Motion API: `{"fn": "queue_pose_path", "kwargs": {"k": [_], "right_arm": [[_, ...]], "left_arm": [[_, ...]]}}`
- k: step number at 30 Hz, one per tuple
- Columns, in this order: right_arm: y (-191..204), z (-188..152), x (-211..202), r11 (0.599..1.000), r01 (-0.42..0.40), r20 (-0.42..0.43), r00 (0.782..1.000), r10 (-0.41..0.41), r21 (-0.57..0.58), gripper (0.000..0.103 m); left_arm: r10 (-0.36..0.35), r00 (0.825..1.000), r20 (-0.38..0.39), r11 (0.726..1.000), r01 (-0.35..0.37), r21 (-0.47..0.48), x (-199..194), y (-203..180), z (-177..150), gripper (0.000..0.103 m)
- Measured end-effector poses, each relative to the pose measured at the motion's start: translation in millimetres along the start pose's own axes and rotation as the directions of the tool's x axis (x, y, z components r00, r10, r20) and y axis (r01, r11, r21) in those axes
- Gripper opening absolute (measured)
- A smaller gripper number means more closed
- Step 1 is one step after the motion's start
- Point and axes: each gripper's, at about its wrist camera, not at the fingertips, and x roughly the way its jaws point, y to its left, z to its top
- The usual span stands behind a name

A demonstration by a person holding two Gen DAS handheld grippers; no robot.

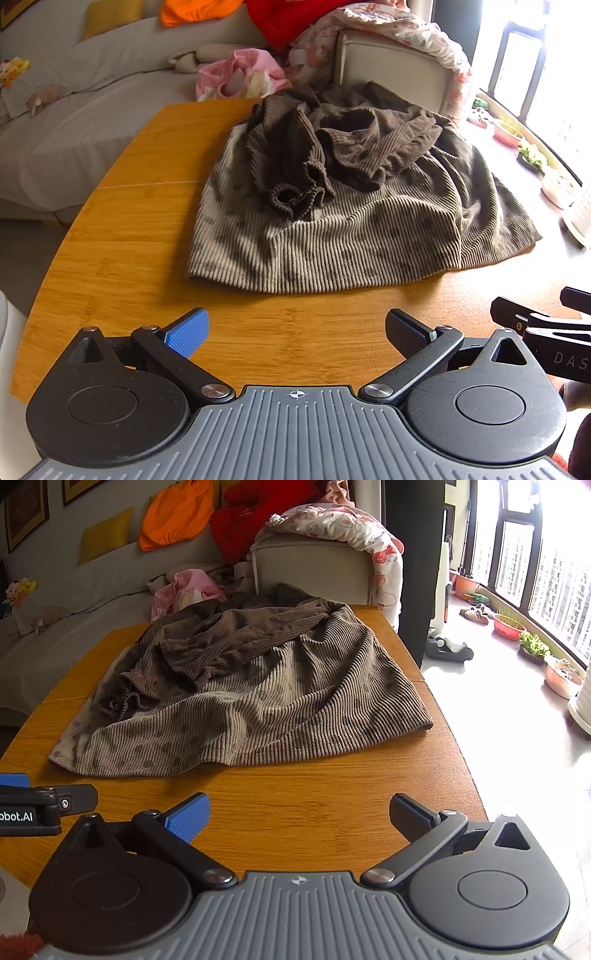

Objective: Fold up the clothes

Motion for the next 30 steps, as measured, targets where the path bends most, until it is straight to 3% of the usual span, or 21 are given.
{"fn": "queue_pose_path", "kwargs": {"k": [4, 8, 11, 17, 20, 23, 25, 30], "right_arm": [[0.5, 0.4, 3.0, 1.0, -0.005, -0.006, 1.0, 0.005, -0.002, 0.103], [-2.4, 8.7, 7.8, 1.0, -0.026, 0.013, 1.0, 0.026, -0.013, 0.103], [-8.6, 21.2, 15.9, 0.999, -0.052, 0.038, 0.998, 0.053, -0.011, 0.103], [-29.0, 72.2, 66.3, 0.985, -0.156, 0.084, 0.985, 0.15, 0.067, 0.103], [-33.7, 97.8, 99.4, 0.961, -0.256, 0.123, 0.962, 0.243, 0.104, 0.103], [-32.8, 123.4, 132.6, 0.936, -0.338, 0.222, 0.925, 0.31, 0.102, 0.103], [-30.2, 137.1, 147.8, 0.935, -0.346, 0.278, 0.909, 0.311, 0.083, 0.103], [-26.9, 147.3, 175.0, 0.899, -0.431, 0.303, 0.87, 0.39, 0.082, 0.103]], "left_arm": [[-0.018, 1.0, -0.007, 1.0, 0.018, -0.006, 2.0, 2.3, 1.6, 0.103], [-0.111, 0.992, 0.054, 0.994, 0.111, -0.003, -1.0, 8.4, 8.1, 0.103], [-0.202, 0.971, 0.125, 0.979, 0.198, 0.046, 4.2, 9.6, 18.2, 0.103], [-0.347, 0.931, 0.113, 0.938, 0.342, 0.061, 43.6, 14.9, 55.8, 0.103], [-0.397, 0.907, 0.141, 0.917, 0.39, 0.081, 62.2, 20.1, 75.6, 0.103], [-0.4, 0.897, 0.187, 0.916, 0.383, 0.123, 77.1, 22.6, 94.6, 0.103], [-0.401, 0.89, 0.217, 0.915, 0.381, 0.13, 85.7, 27.2, 107.8, 0.103], [-0.405, 0.86, 0.309, 0.907, 0.421, 0.019, 95.0, 62.6, 136.7, 0.103]]}}
